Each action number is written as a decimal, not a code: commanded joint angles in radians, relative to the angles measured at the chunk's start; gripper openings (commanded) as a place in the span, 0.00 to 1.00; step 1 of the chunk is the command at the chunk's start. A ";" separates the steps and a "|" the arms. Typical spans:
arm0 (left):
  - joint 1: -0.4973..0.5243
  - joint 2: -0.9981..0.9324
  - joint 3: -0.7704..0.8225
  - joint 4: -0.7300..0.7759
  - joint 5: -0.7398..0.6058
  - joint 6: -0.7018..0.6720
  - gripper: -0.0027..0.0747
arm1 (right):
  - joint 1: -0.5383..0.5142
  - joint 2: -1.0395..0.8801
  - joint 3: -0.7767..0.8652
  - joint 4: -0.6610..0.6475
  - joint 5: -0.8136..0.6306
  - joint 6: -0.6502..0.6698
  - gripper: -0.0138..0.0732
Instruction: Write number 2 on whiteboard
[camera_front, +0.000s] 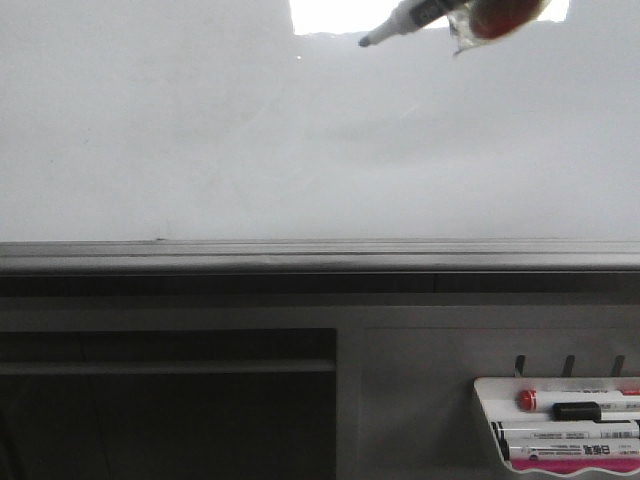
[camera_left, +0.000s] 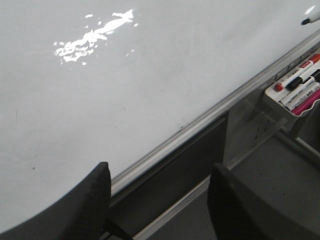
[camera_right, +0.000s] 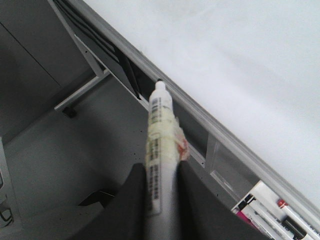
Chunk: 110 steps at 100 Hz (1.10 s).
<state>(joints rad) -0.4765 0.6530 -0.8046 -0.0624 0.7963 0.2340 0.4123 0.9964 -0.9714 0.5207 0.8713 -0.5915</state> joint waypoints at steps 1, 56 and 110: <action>0.024 -0.011 0.014 -0.023 -0.098 -0.021 0.55 | -0.007 -0.035 0.013 0.027 -0.075 0.011 0.14; 0.028 -0.011 0.029 -0.026 -0.117 -0.021 0.55 | 0.180 0.233 -0.210 -0.198 -0.113 0.271 0.14; 0.028 -0.011 0.029 -0.021 -0.169 -0.021 0.55 | 0.242 0.590 -0.686 -0.404 0.090 0.464 0.14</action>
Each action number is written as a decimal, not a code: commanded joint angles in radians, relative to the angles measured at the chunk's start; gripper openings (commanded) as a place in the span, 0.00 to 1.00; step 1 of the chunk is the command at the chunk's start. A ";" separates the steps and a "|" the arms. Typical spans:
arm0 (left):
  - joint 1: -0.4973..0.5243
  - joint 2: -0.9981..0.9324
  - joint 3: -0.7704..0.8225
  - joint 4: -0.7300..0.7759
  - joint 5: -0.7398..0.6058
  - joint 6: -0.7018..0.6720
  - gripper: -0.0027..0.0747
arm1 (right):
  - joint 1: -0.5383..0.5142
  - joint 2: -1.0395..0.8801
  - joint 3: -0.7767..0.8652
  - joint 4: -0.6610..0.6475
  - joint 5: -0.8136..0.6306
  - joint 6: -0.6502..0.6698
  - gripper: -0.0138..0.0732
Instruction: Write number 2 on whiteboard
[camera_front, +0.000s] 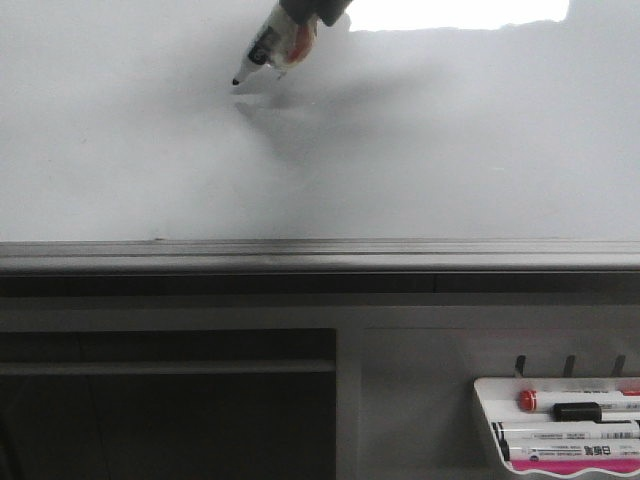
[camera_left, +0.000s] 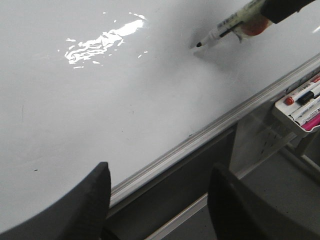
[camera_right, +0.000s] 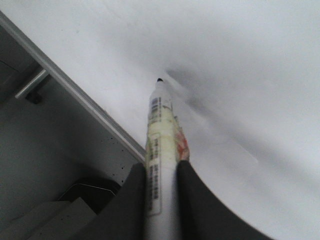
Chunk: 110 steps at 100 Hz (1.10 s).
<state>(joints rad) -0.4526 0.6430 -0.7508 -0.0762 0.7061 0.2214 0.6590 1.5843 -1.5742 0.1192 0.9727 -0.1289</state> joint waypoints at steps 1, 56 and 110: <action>0.005 -0.002 -0.025 -0.007 -0.079 -0.009 0.55 | -0.006 0.009 -0.089 -0.003 -0.009 0.001 0.14; 0.005 -0.002 -0.025 -0.003 -0.077 -0.009 0.55 | -0.046 0.052 -0.030 0.072 -0.004 -0.054 0.14; 0.005 -0.002 -0.025 0.020 -0.077 -0.009 0.55 | -0.047 -0.163 0.155 0.219 -0.006 -0.228 0.14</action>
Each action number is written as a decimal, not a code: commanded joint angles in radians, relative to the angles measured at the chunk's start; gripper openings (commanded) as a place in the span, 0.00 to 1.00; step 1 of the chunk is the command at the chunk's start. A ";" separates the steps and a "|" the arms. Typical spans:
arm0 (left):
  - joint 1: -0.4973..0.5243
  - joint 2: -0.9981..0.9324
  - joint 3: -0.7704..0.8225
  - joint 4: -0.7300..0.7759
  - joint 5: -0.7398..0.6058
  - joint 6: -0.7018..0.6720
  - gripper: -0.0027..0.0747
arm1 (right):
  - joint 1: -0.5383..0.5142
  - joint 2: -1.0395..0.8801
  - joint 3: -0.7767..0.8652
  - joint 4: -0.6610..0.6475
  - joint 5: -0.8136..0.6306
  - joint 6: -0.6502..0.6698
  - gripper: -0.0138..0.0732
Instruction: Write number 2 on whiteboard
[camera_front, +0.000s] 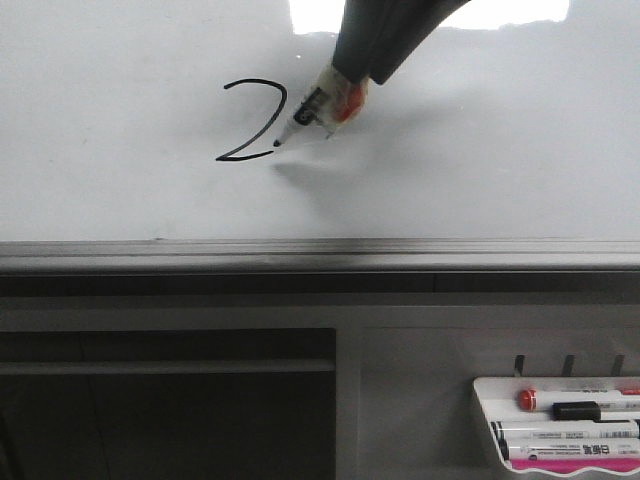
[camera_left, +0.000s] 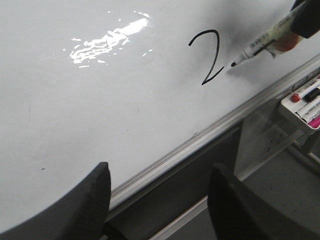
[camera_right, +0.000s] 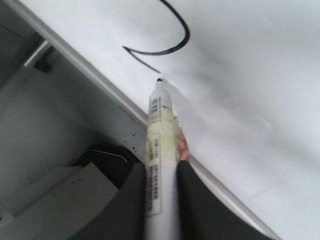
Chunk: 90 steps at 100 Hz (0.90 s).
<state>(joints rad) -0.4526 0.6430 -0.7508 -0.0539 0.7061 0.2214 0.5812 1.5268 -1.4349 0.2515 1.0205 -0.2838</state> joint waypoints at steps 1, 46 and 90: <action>0.005 -0.002 -0.025 -0.002 -0.077 -0.009 0.55 | 0.034 -0.119 0.020 0.091 -0.054 -0.080 0.14; 0.001 0.144 -0.093 -0.439 0.153 0.497 0.55 | 0.078 -0.430 0.252 0.081 0.006 -0.371 0.14; -0.189 0.428 -0.188 -0.608 0.051 0.795 0.55 | 0.082 -0.403 0.259 0.057 -0.012 -0.582 0.14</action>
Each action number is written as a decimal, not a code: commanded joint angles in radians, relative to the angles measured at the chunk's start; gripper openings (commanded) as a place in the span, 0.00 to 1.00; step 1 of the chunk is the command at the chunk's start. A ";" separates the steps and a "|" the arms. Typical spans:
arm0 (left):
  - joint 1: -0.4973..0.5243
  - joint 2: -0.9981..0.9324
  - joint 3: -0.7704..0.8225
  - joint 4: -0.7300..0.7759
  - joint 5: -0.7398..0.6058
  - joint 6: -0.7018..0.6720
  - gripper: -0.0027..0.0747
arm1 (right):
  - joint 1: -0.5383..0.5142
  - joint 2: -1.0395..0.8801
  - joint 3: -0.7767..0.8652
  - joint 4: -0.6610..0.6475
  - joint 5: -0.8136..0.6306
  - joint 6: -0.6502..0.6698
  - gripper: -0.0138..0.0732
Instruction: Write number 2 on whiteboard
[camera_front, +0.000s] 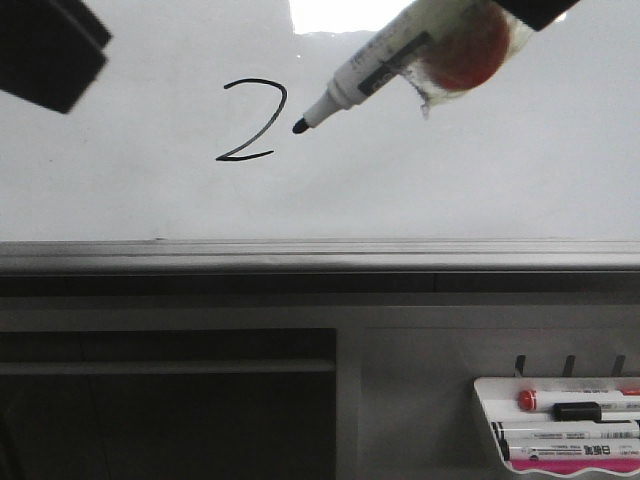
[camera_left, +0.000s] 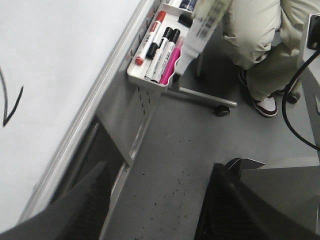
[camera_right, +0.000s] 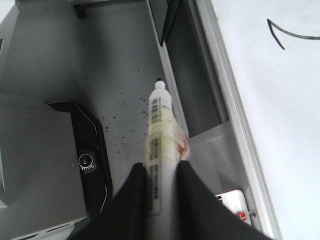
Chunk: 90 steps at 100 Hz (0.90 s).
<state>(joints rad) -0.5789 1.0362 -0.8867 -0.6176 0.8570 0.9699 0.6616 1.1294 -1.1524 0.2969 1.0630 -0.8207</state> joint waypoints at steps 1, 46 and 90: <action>-0.068 0.038 -0.055 -0.045 -0.113 0.055 0.55 | 0.001 -0.003 -0.023 0.012 -0.057 -0.051 0.14; -0.174 0.254 -0.178 -0.045 -0.197 0.103 0.55 | 0.001 0.008 -0.023 0.012 -0.122 -0.154 0.14; -0.174 0.262 -0.187 -0.047 -0.191 0.103 0.27 | 0.001 0.008 -0.023 0.012 -0.108 -0.154 0.14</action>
<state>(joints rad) -0.7445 1.3205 -1.0359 -0.6218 0.7000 1.0758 0.6616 1.1513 -1.1501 0.2953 0.9917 -0.9614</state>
